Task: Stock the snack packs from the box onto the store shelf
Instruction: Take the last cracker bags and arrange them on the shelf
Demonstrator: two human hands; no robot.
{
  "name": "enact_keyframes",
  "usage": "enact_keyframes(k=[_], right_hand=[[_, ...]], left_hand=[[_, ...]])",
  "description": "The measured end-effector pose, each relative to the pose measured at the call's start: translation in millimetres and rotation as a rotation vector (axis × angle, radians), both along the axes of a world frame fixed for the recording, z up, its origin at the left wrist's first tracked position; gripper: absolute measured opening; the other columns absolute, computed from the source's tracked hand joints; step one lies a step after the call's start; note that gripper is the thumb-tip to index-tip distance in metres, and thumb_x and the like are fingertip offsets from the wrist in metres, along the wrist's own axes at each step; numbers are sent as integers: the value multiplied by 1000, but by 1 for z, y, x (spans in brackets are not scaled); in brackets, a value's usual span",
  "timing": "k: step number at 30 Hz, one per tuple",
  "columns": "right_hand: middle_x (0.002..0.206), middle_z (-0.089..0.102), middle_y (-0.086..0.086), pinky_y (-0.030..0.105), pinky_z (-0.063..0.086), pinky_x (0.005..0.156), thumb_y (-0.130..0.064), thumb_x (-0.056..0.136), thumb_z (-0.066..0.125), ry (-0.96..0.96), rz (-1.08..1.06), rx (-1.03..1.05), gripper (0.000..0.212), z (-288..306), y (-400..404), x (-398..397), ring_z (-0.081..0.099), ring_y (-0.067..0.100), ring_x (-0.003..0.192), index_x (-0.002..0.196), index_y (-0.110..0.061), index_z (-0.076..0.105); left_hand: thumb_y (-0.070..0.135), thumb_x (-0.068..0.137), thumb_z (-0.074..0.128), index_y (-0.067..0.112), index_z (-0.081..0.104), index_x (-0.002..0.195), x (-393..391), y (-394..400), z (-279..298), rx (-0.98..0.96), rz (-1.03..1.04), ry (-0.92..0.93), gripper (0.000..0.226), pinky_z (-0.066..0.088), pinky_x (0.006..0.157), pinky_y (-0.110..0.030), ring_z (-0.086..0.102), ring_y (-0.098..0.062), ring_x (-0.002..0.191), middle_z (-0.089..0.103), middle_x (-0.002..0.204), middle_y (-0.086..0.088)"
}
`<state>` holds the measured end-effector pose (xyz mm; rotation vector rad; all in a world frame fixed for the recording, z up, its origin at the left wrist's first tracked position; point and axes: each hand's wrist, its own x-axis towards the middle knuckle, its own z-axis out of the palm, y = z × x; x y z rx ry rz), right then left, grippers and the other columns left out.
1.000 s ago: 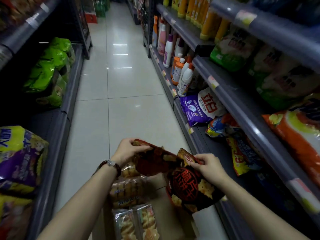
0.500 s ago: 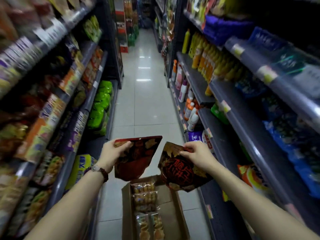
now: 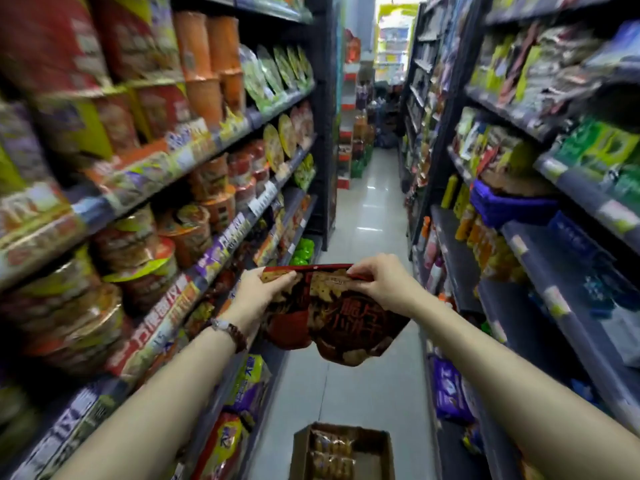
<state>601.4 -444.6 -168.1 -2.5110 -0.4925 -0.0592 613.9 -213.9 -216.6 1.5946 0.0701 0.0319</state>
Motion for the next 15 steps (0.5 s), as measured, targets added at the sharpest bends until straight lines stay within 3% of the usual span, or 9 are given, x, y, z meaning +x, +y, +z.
enact_keyframes(k=[4, 9, 15], right_hand=[[95, 75, 3, 36, 53, 82, -23, 86, 69, -172, 75, 45, 19, 41, 13, -9, 67, 17, 86, 100, -11, 76], [86, 75, 0, 40, 56, 77, -25, 85, 71, -253, 213, 61, 15, 72, 44, -22, 68, 15, 79, 90, -11, 76], [92, 75, 4, 35, 55, 78, -23, 84, 73, -309, 402, 93, 18, 91, 108, -54, 69, 19, 86, 94, -9, 76]], left_hand=[[12, 80, 73, 8, 72, 81, -39, 10, 43, -23, 115, -65, 4, 53, 56, -19, 68, -10, 63, 73, 69, 1], [14, 81, 73, 11, 69, 76, -98, 32, 73, -37, 313, -86, 6, 52, 58, -19, 68, -6, 64, 73, 66, 6], [17, 78, 76, 12, 72, 76, -169, 80, 93, -45, 512, -89, 7, 53, 81, -35, 69, -21, 82, 74, 79, -4]])
